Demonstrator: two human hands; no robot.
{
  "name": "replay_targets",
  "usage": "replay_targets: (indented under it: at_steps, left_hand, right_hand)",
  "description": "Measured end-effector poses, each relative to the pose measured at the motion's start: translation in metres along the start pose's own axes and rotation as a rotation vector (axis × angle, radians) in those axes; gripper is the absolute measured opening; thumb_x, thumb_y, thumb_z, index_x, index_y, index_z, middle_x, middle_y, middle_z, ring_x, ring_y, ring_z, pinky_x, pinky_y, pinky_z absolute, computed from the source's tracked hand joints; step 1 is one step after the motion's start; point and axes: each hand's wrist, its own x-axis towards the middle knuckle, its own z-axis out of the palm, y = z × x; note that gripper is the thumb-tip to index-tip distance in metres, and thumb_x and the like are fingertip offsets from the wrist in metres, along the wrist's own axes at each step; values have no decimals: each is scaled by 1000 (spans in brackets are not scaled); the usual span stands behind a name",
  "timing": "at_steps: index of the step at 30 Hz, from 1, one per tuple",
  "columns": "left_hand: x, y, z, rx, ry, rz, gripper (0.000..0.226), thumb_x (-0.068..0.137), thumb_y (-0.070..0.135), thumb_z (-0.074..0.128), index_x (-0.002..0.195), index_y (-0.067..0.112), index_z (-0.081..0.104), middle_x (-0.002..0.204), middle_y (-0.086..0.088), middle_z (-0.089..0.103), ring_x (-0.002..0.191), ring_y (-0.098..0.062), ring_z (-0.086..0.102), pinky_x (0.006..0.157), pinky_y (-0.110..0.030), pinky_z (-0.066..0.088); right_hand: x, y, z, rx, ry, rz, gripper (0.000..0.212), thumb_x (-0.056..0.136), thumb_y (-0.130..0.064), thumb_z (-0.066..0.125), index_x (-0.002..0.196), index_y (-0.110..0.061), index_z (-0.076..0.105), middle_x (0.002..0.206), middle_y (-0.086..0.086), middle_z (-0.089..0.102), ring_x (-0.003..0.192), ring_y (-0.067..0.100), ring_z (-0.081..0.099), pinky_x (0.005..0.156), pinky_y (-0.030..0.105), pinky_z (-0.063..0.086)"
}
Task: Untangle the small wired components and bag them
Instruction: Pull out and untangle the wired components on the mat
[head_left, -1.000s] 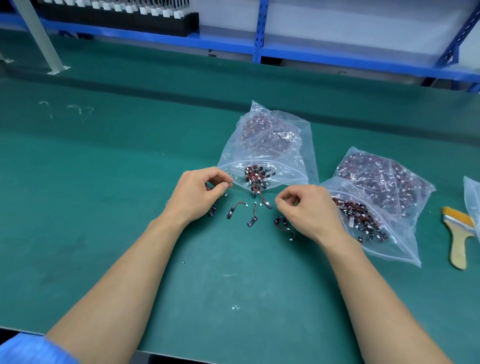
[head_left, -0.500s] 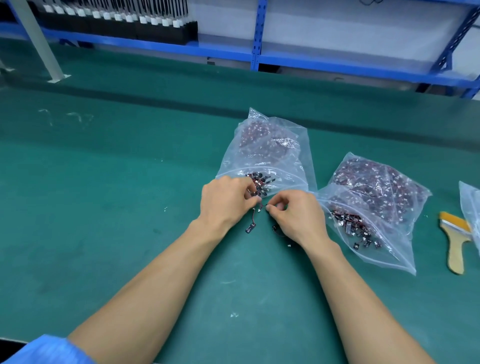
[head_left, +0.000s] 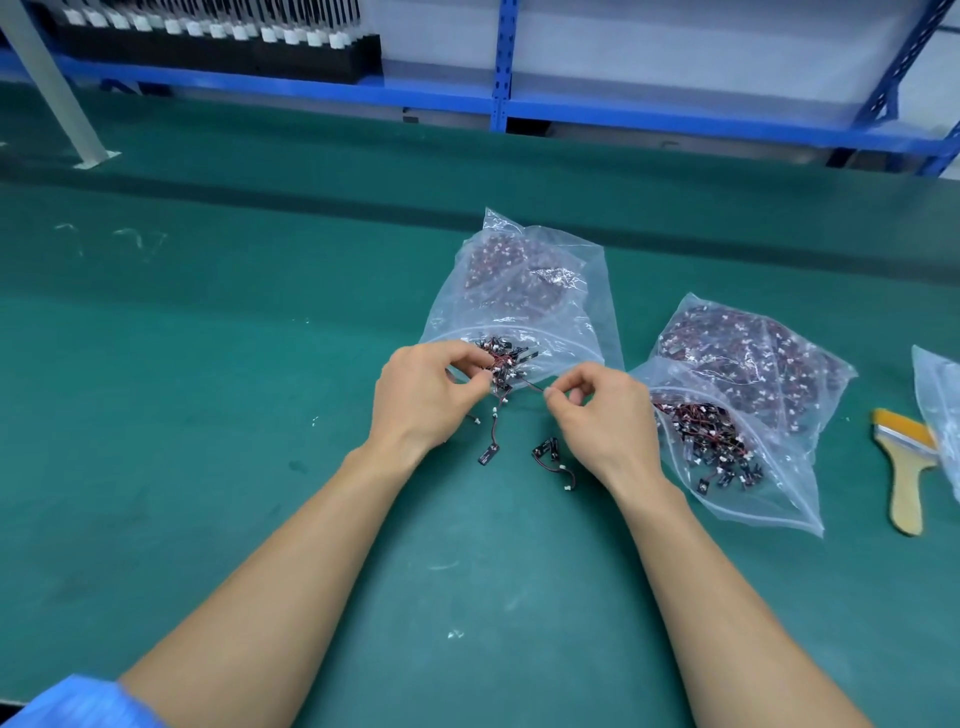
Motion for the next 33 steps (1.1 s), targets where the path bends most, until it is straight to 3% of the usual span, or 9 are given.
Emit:
replay_targets:
  at_steps: [12,17,19,22,28,33]
  left_hand:
    - [-18,-8,-31,-137,-56,-19,14,81,24,78,77,37,75,72,20,69,50,-7,41,60,-26,42]
    - [-37,-11,-56,-186,-120,-20,19,81,19,79,78,37,75,73,12,72,63,-35,53,57,-25,43]
    - [-45,-13,-66,-199,-165,-30,20,82,17,78,79,36,75,73,9,72,61,-32,48,57,-23,41]
    - [-58,-18,-78,-186,-224,-40,21,81,16,78,78,37,76,72,9,71,57,-13,41,53,-16,36]
    - [-75,-31,-90,-85,-321,-82,18,81,20,80,72,35,76,63,16,66,44,-7,31,46,-13,30]
    - [-75,-37,-97,154,-368,-83,11,82,32,79,74,39,75,67,24,69,52,1,49,57,-23,35]
  right_hand:
    - [-6,-1,-9,211,-57,-105,17,79,-23,75,65,-27,66,60,-12,60,48,4,48,57,23,44]
    - [-12,-8,-13,294,-94,-168,19,80,-18,77,66,-25,67,60,-15,60,49,2,48,55,11,37]
    - [-16,-12,-14,293,-147,-192,21,80,-17,77,64,-26,67,60,-16,61,47,2,47,53,10,36]
    - [-23,-17,-13,239,-269,-219,17,79,-18,75,65,-25,67,57,-12,62,46,2,45,51,12,36]
    - [-43,-27,-7,84,-496,-216,14,74,-16,69,61,-17,67,53,-1,66,47,5,51,54,12,42]
    - [-52,-34,-8,-117,-557,-275,14,71,-23,62,60,-15,66,54,-8,66,53,10,61,62,26,57]
